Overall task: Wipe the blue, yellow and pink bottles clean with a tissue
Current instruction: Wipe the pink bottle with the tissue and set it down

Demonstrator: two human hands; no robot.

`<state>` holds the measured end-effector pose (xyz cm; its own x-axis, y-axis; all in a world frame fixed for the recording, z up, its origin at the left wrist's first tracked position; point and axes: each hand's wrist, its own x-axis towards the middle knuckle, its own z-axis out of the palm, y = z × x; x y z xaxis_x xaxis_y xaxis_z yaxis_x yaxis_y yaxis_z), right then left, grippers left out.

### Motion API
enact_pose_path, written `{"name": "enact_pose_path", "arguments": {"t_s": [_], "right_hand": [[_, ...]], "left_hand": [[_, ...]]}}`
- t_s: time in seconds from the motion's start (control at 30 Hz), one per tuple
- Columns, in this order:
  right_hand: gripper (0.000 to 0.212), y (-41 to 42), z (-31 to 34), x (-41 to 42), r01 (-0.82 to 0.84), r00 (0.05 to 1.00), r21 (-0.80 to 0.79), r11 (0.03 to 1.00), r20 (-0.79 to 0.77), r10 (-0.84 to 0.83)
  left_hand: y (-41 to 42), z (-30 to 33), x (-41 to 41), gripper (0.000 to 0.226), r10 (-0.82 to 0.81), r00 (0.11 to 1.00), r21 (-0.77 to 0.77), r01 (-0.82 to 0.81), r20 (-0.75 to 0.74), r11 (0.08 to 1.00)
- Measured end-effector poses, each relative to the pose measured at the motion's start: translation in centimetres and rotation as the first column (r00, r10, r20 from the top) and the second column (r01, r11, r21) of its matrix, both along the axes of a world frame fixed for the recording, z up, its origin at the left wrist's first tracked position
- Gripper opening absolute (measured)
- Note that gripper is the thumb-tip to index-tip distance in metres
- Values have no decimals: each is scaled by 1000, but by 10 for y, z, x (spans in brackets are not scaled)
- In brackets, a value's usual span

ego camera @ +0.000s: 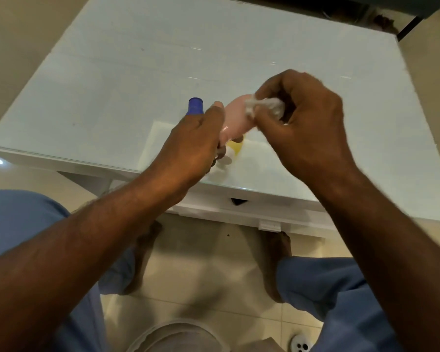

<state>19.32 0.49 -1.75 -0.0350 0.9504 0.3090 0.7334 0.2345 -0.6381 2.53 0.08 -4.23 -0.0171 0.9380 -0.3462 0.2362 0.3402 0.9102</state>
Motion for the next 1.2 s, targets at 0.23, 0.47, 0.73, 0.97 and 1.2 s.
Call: {"name": "enact_pose_path", "arguments": {"t_s": [0.23,0.47,0.73,0.97,1.2], "right_hand": [[10,-18,-3,-20,-138,988,-40,990,67,140],[11,0,6,8,47,996,-63,997,82,-41],[15,-15,-3,-12,-131,979,47,990,165,121],[24,5,7,10,223,925,-2,975,-316,-213],[19,9,1,12,176,777,-250,952,-559,-290]], "left_hand": [[-6,-4,2,45,-4,1000,50,4,-2,999],[-7,0,3,46,-8,992,141,26,-122,990],[-2,-2,2,35,34,991,324,10,-131,946],[-5,-3,-5,27,-62,982,393,128,-176,910],[-4,-6,-5,40,-110,977,456,183,-181,871]]}}
